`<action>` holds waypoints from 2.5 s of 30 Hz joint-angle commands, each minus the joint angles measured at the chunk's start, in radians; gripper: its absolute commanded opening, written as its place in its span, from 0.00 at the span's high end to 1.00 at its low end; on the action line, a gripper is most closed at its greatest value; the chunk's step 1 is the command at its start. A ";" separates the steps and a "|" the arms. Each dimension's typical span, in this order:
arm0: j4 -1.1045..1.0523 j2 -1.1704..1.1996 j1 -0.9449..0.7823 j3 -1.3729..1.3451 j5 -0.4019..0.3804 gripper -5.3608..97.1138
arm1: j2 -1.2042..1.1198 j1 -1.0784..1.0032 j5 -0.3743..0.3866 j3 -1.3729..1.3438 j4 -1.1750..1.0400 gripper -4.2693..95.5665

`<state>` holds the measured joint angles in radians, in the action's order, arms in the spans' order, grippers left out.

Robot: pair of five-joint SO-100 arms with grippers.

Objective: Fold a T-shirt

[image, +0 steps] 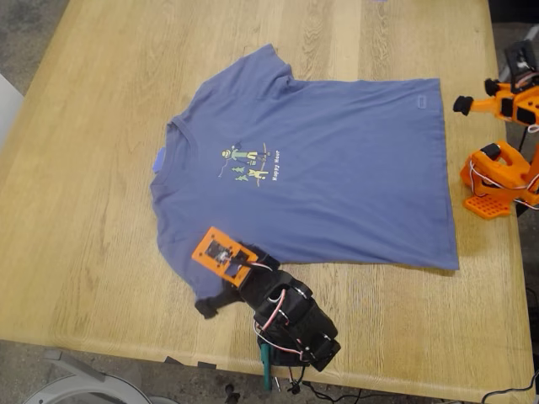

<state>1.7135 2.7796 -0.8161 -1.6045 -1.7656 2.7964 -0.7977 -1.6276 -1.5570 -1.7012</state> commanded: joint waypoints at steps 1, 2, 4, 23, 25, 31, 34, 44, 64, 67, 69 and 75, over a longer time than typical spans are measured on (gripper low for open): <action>0.005 -0.069 0.044 0.077 0.011 0.34 | -0.083 0.095 -0.006 0.057 -0.002 0.54; 0.006 -0.075 0.061 0.077 0.014 0.34 | -0.109 0.133 -0.006 0.069 -0.002 0.54; 0.009 -0.095 0.106 0.077 0.015 0.34 | -0.170 0.218 -0.008 0.097 -0.002 0.55; -0.339 -0.219 0.414 -0.166 0.058 0.35 | -0.578 0.853 0.031 -0.011 0.270 0.59; -0.382 -0.247 0.433 -0.189 0.058 0.35 | -0.618 0.870 0.037 -0.025 0.336 0.59; -0.515 -0.391 0.439 -0.193 0.058 0.35 | -0.770 0.884 0.064 -0.011 0.528 0.59; -0.588 -0.459 0.426 -0.201 0.057 0.35 | -0.844 0.888 0.086 -0.012 0.629 0.59; -0.902 -0.664 0.333 -0.267 0.077 0.35 | -1.042 0.936 0.140 -0.005 0.914 0.60; -1.252 -1.275 0.192 0.130 0.054 0.38 | -1.152 1.014 0.158 -0.038 1.120 0.63; -1.252 -1.338 0.187 0.176 0.048 0.39 | -1.158 1.029 0.166 -0.060 1.161 0.64; -1.252 -1.384 0.179 0.212 0.044 0.39 | -1.166 1.035 0.167 -0.067 1.186 0.64; -1.256 -1.528 0.147 0.339 0.028 0.39 | -1.190 1.040 0.170 -0.064 1.220 0.65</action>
<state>0.4924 1.2364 -0.6504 -1.4051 -1.7273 1.5999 0.2393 -1.4619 -1.6322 -0.4985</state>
